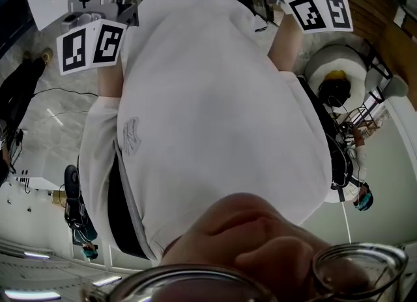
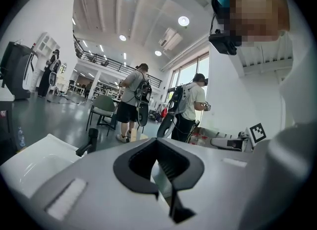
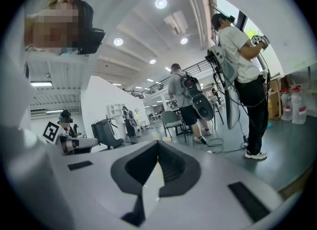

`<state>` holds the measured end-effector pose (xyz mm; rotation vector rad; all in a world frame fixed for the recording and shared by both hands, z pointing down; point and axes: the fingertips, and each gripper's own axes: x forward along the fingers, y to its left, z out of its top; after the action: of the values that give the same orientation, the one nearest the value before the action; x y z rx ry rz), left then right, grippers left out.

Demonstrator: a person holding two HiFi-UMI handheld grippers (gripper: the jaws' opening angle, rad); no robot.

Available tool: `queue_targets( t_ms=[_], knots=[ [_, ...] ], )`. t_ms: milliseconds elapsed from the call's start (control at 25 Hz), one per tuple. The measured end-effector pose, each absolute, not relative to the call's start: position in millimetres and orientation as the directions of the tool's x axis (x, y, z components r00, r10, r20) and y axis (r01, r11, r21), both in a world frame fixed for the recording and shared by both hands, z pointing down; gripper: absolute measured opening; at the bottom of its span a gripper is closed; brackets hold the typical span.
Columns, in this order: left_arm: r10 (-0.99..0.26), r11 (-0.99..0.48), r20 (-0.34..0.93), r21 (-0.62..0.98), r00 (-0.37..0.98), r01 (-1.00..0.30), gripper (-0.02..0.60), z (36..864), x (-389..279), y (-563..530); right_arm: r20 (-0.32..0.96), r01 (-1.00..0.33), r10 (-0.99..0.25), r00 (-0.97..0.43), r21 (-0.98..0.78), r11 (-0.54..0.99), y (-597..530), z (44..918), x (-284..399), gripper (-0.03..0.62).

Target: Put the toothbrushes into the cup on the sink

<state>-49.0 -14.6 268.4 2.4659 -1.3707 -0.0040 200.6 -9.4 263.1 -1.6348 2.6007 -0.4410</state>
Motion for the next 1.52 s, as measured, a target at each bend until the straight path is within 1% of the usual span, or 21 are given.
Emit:
queue_targets(
  t_ms=[200, 360, 800, 1520],
  knots=[
    [-0.829, -0.494, 0.139, 0.273, 0.542, -0.825, 0.002, 269, -32, 4, 0.141, -0.870, -0.876, -0.460, -0.269, 0.414, 22, 270, 212, 0.011],
    [-0.828, -0.510, 0.128, 0.233, 0.546, -0.828, 0.002, 267, -14, 18, 0.146, -0.870, -0.876, -0.460, -0.269, 0.413, 40, 271, 225, 0.011],
    [-0.821, -0.526, 0.119, 0.220, 0.558, -0.822, 0.002, 267, -9, 18, 0.142, -0.891, -0.894, -0.424, -0.243, 0.384, 47, 272, 234, 0.011],
    [-0.810, -0.539, 0.122, 0.229, 0.573, -0.811, 0.002, 266, -5, 15, 0.157, -0.894, -0.893, -0.421, -0.239, 0.380, 46, 272, 232, 0.011]
  ],
)
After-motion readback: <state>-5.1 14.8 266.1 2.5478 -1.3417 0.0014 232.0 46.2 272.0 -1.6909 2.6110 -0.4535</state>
